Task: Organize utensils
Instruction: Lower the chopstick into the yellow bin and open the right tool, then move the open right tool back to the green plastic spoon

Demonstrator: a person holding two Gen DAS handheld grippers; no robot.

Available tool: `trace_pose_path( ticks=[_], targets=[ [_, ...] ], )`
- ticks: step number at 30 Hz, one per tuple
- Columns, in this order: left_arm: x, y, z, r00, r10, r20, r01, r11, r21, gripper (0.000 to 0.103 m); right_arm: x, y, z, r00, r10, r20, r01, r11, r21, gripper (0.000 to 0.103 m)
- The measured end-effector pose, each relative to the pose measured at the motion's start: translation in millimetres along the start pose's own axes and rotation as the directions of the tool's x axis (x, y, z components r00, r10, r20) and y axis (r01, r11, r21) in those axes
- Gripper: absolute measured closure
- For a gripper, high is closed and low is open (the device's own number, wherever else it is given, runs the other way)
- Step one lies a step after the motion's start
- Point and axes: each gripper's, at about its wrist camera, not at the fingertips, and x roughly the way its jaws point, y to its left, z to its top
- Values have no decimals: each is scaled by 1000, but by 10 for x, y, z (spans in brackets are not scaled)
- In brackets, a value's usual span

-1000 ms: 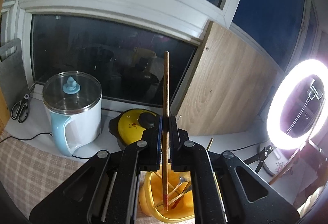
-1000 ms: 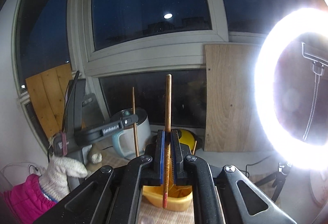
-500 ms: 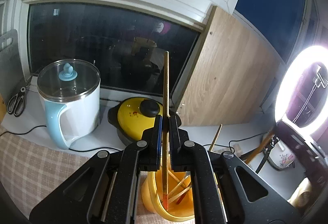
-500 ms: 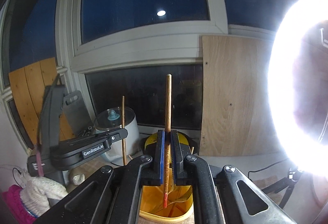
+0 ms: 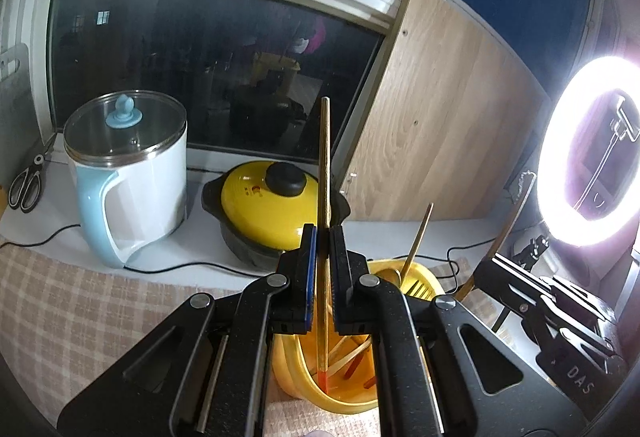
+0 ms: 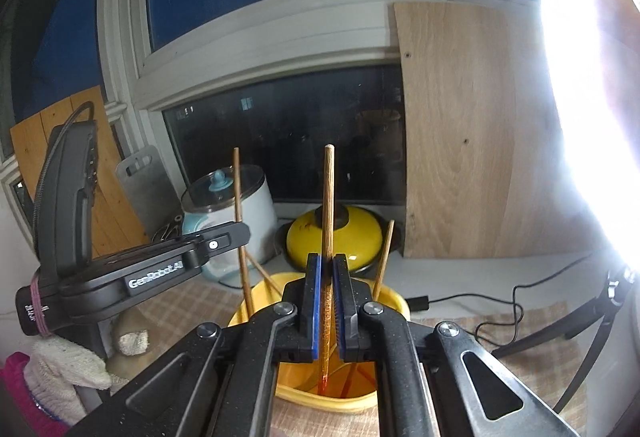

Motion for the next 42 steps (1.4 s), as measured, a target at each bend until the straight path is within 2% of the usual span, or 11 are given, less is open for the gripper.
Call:
trace_pose_path(
  ticks=[18,21,23,24,27,29,33,35,37,40,42],
  targets=[
    [-52,-55,-93,998,59,1,-59,997,39,99,-77,-49,-227,995,60,-74,-58,998,35,97],
    [-84,-65,-97,998,64,3,-64,997,39,97,-126,-40,-236,995,66,-75,-64,997,34,79],
    [-122,-64,-108,998,69,5,-69,997,38,68,-162,-31,-244,994,75,-80,-72,997,37,75],
    [-145,-66,-114,997,80,17,-80,996,33,63,-170,-30,-248,993,79,-85,-76,996,37,74],
    [-218,-75,-133,996,87,29,-88,995,39,61,-233,-3,-276,993,78,-92,-76,997,31,61],
    [-268,-73,-147,995,96,34,-97,995,39,61,-305,1,-302,994,79,-82,-76,996,37,44],
    [-378,-50,-168,993,108,45,-110,993,32,61,-444,3,-338,994,82,-73,-79,996,43,30],
    [-450,-35,-182,992,115,53,-117,993,30,60,-504,-5,-350,995,80,-63,-78,996,44,17],
    [-524,-24,-202,990,123,62,-125,992,33,58,-571,-25,-365,996,75,-51,-73,996,49,14],
    [-635,-8,-245,988,133,74,-136,990,32,45,-667,-82,-410,996,72,-45,-70,996,58,9],
    [-715,-3,-291,987,140,78,-144,989,36,45,-733,-129,-453,997,64,-39,-62,996,67,4]
  ],
)
